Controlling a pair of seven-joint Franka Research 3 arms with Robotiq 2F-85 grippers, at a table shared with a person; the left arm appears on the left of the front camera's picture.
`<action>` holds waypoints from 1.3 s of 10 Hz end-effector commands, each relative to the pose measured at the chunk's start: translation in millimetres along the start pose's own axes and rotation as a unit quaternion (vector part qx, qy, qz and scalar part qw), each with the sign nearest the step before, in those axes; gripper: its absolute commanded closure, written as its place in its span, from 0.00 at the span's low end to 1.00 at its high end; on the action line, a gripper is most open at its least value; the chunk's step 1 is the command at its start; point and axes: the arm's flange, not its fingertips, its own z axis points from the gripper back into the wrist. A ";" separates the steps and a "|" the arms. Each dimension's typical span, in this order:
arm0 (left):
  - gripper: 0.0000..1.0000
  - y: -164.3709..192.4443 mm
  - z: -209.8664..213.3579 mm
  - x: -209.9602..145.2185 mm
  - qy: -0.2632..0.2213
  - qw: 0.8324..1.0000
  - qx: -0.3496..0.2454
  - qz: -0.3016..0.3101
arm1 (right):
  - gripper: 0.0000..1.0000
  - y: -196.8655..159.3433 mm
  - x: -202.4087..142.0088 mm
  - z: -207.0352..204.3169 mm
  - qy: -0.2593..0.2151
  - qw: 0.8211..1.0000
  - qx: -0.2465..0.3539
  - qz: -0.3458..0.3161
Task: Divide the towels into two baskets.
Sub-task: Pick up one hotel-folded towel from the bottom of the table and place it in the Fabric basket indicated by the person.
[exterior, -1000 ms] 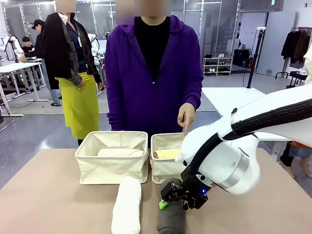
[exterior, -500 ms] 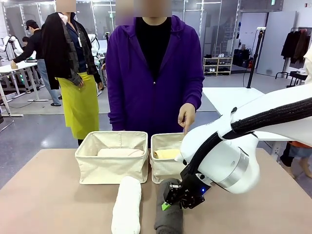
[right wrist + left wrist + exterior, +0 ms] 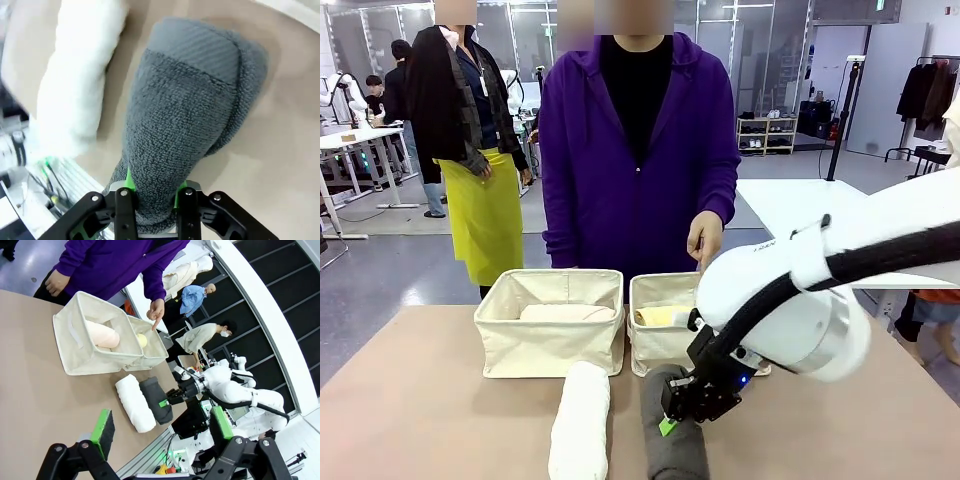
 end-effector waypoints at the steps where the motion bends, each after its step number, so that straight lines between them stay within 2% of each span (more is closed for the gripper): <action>1: 0.03 -4.2 2.3 0.3 -0.002 1.000 -0.006 -0.005 | 0.69 39.0 1.2 50.5 0.033 0.994 -0.051 0.088; 2: 0.03 -4.2 2.3 0.3 -0.002 1.000 -0.006 -0.005 | 0.69 54.4 4.7 68.1 0.049 0.982 -0.095 0.154; 3: 0.03 -4.2 2.3 0.3 -0.002 1.000 -0.006 -0.005 | 0.69 64.8 11.7 81.6 0.079 0.959 -0.148 0.229; 5: 0.03 -4.2 2.3 0.3 -0.002 1.000 -0.006 -0.005 | 0.69 70.8 19.8 100.2 0.101 0.917 -0.217 0.318; 6: 0.03 -4.2 2.3 0.3 -0.002 1.000 -0.006 -0.005 | 0.69 68.2 14.0 100.5 0.081 0.924 -0.194 0.320; 7: 0.03 -4.2 2.3 0.3 -0.002 1.000 -0.006 -0.005 | 0.69 71.8 7.1 98.6 0.111 0.934 -0.204 0.270; 10: 0.03 -4.2 2.3 0.3 -0.002 1.000 -0.006 -0.005 | 0.69 71.8 7.1 98.6 0.111 0.934 -0.204 0.270; 11: 0.03 -4.2 2.3 0.3 -0.002 1.000 -0.006 -0.005 | 0.69 68.1 11.1 100.9 0.115 0.927 -0.212 0.287; 12: 0.03 -4.2 2.3 0.3 -0.002 1.000 -0.006 -0.005 | 0.69 72.1 18.1 111.2 0.109 0.903 -0.232 0.345; 13: 0.03 -4.2 2.3 0.3 -0.002 1.000 -0.006 -0.005 | 0.69 78.5 34.0 127.5 0.102 0.853 -0.291 0.421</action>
